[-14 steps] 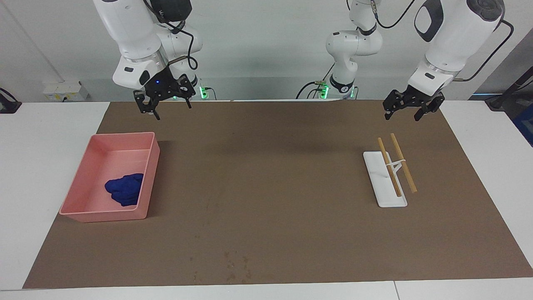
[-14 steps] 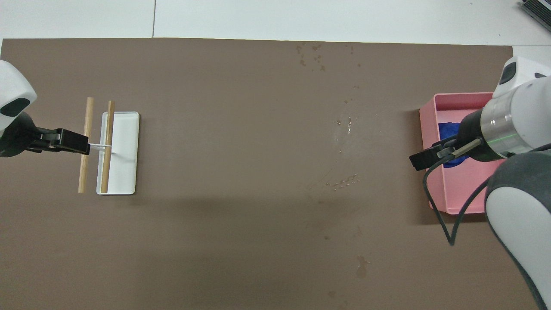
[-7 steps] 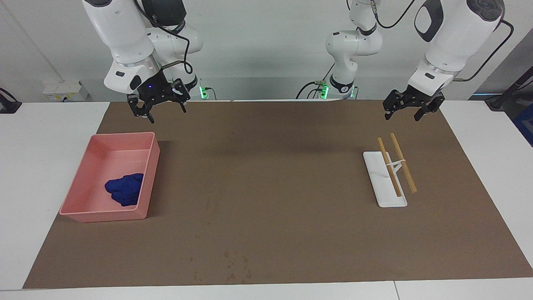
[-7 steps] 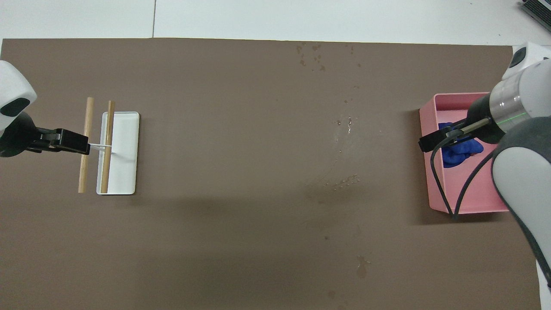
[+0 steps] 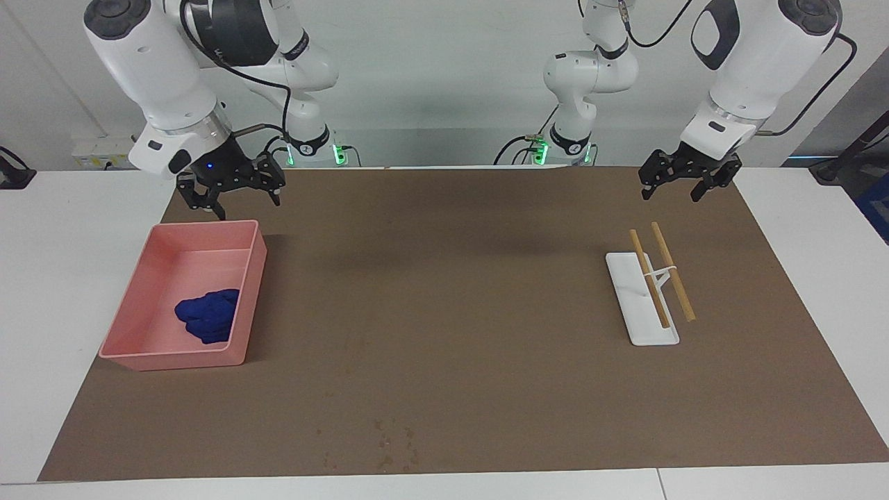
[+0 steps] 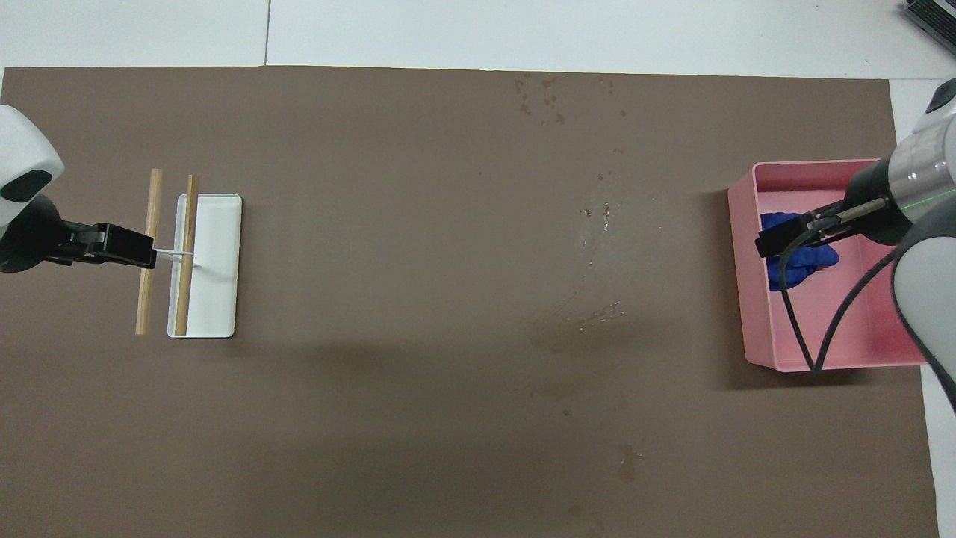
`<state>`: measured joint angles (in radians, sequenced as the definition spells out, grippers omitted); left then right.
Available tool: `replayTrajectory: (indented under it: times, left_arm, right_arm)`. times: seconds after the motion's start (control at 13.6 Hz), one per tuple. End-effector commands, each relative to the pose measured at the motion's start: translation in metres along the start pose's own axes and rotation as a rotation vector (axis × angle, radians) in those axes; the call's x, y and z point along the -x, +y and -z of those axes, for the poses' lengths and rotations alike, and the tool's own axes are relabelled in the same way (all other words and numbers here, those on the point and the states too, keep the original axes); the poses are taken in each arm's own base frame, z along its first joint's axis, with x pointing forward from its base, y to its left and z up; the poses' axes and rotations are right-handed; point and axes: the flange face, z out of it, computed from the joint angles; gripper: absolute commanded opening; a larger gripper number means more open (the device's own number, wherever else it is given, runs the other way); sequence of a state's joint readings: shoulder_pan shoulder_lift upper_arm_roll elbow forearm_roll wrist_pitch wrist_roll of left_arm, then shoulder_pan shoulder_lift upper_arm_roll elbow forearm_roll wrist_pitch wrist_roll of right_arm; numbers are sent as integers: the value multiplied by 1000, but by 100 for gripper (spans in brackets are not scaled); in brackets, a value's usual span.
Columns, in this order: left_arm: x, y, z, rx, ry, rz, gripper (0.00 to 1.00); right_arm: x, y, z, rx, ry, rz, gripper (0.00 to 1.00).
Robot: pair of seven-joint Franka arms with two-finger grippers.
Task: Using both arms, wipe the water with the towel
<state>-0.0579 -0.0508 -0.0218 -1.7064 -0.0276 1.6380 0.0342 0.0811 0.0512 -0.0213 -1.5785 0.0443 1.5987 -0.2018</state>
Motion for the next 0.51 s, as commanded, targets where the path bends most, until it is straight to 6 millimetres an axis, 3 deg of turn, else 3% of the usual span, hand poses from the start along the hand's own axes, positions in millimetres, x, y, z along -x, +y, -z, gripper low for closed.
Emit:
replayTrajectory:
  times: [0.0, 0.44]
  left_arm:
    - [4, -1, 6, -15, -4, -1, 100]
    - [4, -1, 6, -15, -4, -1, 100]
  right_arm:
    - [2, 3, 5, 32, 8, 17, 100]
    - [2, 5, 4, 28, 1, 9, 100]
